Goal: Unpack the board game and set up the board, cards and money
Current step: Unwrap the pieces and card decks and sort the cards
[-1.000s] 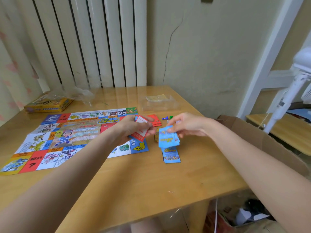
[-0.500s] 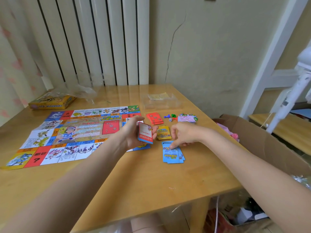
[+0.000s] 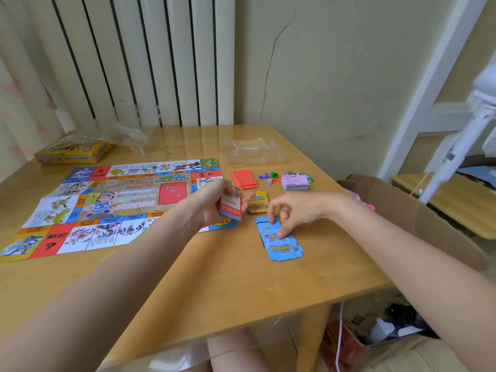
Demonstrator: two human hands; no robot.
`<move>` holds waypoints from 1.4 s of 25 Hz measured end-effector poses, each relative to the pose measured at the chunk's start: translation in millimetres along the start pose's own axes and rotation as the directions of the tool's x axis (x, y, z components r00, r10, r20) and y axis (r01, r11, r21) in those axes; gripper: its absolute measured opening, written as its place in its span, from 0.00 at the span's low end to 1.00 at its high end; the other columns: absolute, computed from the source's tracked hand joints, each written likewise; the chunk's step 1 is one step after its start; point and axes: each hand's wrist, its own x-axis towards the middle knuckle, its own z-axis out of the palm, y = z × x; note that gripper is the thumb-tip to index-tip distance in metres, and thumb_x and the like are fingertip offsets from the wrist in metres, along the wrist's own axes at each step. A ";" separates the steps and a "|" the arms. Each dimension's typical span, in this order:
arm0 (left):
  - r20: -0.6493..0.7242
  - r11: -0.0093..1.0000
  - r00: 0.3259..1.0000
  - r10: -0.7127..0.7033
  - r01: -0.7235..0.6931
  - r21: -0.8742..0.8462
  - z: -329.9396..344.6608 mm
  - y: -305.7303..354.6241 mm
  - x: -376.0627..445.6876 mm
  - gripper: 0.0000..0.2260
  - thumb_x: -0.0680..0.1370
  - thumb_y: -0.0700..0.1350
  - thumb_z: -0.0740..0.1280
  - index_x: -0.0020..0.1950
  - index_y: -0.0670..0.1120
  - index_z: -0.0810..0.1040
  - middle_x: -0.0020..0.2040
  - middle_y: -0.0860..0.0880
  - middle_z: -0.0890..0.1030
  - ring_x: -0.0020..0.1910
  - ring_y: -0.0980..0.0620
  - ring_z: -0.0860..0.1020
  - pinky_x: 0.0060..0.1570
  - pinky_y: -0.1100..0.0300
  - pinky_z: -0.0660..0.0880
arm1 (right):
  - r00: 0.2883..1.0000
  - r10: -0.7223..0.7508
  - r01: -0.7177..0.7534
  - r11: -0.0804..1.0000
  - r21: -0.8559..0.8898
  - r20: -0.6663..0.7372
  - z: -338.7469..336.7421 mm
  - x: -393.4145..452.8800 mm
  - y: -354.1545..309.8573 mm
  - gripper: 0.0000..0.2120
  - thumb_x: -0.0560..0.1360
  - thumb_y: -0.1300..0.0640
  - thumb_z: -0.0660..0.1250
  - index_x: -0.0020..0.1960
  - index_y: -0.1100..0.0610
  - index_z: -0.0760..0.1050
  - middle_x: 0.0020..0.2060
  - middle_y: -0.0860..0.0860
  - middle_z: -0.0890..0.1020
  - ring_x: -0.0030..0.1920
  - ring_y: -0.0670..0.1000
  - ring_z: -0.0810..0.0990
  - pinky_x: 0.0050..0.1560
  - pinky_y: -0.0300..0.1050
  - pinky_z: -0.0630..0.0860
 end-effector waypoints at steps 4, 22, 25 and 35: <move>0.024 1.000 1.000 0.003 -0.003 0.000 -1.5 1.2 -2.3 0.06 0.76 0.34 0.51 0.49 0.40 0.65 0.48 0.37 0.80 0.35 0.47 0.81 0.33 0.58 0.79 | 1.000 0.000 0.000 0.999 0.046 -0.004 0.7 -2.7 -2.4 0.11 0.70 0.62 0.73 0.48 0.56 0.73 0.29 0.50 0.75 0.21 0.44 0.67 0.22 0.35 0.64; 0.167 0.989 0.977 0.132 -0.140 0.039 -8.1 16.8 14.2 0.11 0.79 0.30 0.53 0.52 0.37 0.73 0.40 0.40 0.84 0.35 0.45 0.84 0.34 0.53 0.81 | 0.759 0.304 0.297 0.626 0.721 -0.576 -21.0 47.3 -23.7 0.04 0.72 0.62 0.70 0.42 0.58 0.75 0.31 0.51 0.72 0.25 0.45 0.64 0.20 0.35 0.59; 0.006 0.982 0.990 0.141 -0.141 0.126 -22.9 29.0 29.7 0.08 0.79 0.32 0.55 0.52 0.38 0.72 0.33 0.43 0.83 0.29 0.50 0.83 0.26 0.58 0.79 | 0.780 0.271 0.429 0.425 0.797 -0.564 -35.9 59.4 -21.6 0.03 0.74 0.67 0.63 0.44 0.63 0.76 0.33 0.56 0.77 0.28 0.48 0.71 0.25 0.35 0.71; -0.145 0.977 0.978 0.148 -0.121 0.178 -36.3 36.2 66.2 0.05 0.77 0.32 0.62 0.49 0.41 0.73 0.44 0.41 0.80 0.36 0.48 0.80 0.26 0.57 0.79 | 0.771 0.152 0.053 0.952 0.301 -0.618 -31.7 122.3 -13.1 0.11 0.70 0.65 0.71 0.44 0.56 0.70 0.32 0.49 0.75 0.26 0.44 0.74 0.30 0.33 0.69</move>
